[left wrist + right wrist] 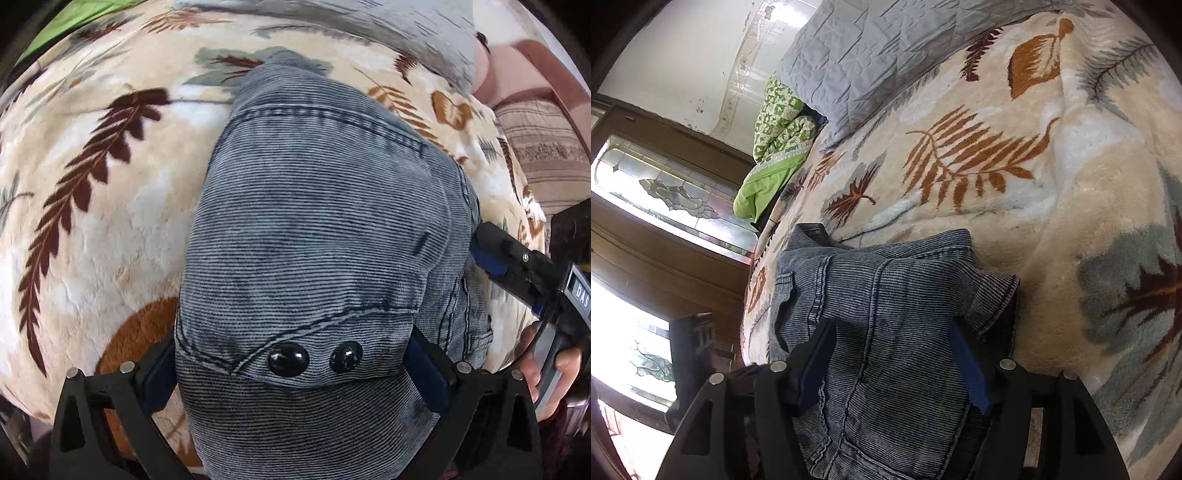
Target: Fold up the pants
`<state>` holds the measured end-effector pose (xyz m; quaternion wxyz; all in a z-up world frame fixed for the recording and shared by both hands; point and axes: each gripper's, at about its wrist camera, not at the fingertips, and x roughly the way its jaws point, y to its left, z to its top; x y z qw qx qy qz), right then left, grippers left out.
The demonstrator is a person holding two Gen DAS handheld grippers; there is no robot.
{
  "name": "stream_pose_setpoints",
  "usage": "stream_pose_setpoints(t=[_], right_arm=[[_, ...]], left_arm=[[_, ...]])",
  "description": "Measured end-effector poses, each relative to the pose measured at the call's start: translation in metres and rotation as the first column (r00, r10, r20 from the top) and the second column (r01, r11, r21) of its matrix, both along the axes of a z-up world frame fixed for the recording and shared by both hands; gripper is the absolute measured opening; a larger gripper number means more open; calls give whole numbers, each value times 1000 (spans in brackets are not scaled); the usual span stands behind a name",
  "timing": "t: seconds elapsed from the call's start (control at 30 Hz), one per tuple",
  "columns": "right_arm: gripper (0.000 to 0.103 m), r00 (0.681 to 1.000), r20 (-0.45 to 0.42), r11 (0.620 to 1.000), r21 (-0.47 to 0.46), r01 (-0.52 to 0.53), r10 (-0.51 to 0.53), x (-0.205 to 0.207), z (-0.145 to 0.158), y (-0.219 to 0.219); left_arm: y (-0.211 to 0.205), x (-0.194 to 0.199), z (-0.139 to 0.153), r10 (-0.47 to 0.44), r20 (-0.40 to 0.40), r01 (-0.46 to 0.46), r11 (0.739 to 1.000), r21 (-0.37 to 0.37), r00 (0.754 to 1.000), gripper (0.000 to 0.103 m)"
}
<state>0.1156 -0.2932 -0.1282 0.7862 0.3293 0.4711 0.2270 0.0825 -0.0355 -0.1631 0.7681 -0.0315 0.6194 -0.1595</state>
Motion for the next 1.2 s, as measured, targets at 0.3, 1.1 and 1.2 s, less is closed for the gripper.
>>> stream_pose_setpoints(t=[0.3,1.1,1.2], right_arm=[[67,999,-35,997,76,18,-16,5,-8,-7],[67,999,31,1000,18,-12,11,-17,9,-7],[67,1000,27,1000,22,-8,8,-18,9,-7]], left_arm=[[-12,-4,-1,-31,46,28,997,66,998,103],[-35,-53,51,-100,280,23,964,264,955,103],[-31,-54,56,-91,303,11,966,258,949,103]])
